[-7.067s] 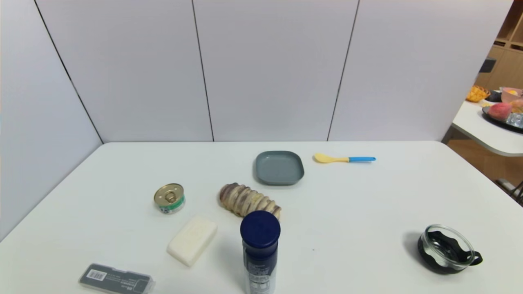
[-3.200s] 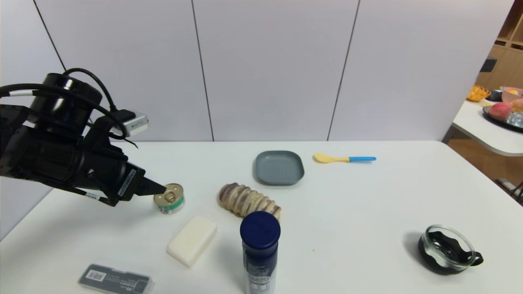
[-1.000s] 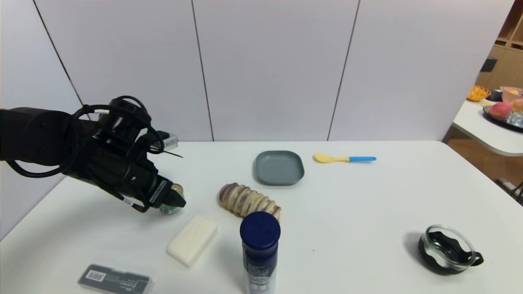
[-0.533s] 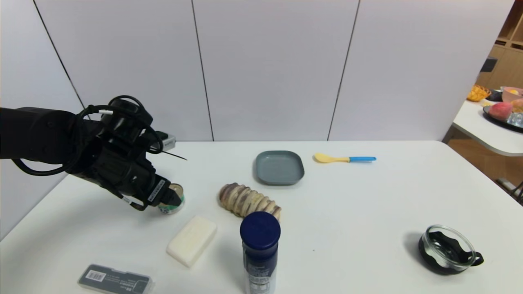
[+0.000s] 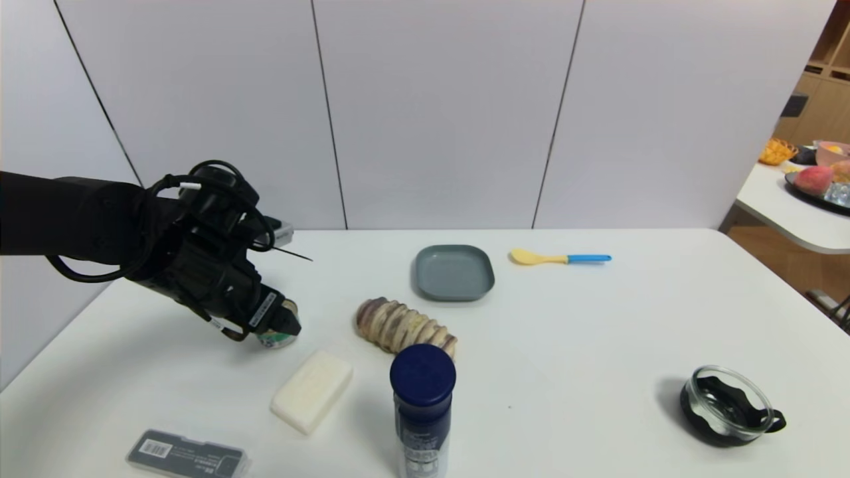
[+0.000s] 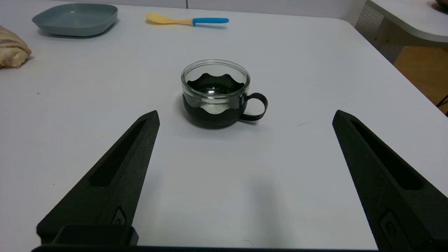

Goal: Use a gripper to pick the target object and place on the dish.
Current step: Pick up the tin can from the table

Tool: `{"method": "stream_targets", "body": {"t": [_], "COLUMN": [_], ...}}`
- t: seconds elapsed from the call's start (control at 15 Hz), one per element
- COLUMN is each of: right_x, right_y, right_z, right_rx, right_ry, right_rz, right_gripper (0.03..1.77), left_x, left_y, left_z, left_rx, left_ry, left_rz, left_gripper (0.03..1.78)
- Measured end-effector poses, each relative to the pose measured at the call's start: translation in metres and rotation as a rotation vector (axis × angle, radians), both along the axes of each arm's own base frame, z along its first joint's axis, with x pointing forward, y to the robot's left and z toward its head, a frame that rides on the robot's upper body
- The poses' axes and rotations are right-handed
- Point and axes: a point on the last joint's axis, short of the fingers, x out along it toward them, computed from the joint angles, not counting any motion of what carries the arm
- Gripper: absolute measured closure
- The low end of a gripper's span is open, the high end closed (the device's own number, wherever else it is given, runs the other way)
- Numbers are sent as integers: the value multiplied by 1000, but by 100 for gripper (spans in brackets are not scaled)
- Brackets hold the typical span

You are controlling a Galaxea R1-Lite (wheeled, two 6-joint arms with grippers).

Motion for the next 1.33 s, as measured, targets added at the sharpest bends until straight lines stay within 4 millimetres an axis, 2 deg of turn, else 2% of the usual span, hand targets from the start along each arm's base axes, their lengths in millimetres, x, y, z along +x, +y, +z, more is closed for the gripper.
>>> {"method": "stream_targets", "body": {"t": [0.53, 1.33], "right_x": [0, 0], "right_y": [0, 0], "right_z": [0, 0], "right_rx": [0, 0], "right_ry": [0, 0], "right_rz": [0, -1], "right_gripper": [9, 9], "left_x": [20, 24], "left_y": [-5, -6], "left_z": [-14, -23], "left_rx": [8, 13], "left_ry": [30, 59], "left_rz": [0, 1], "left_gripper": [12, 12]}}
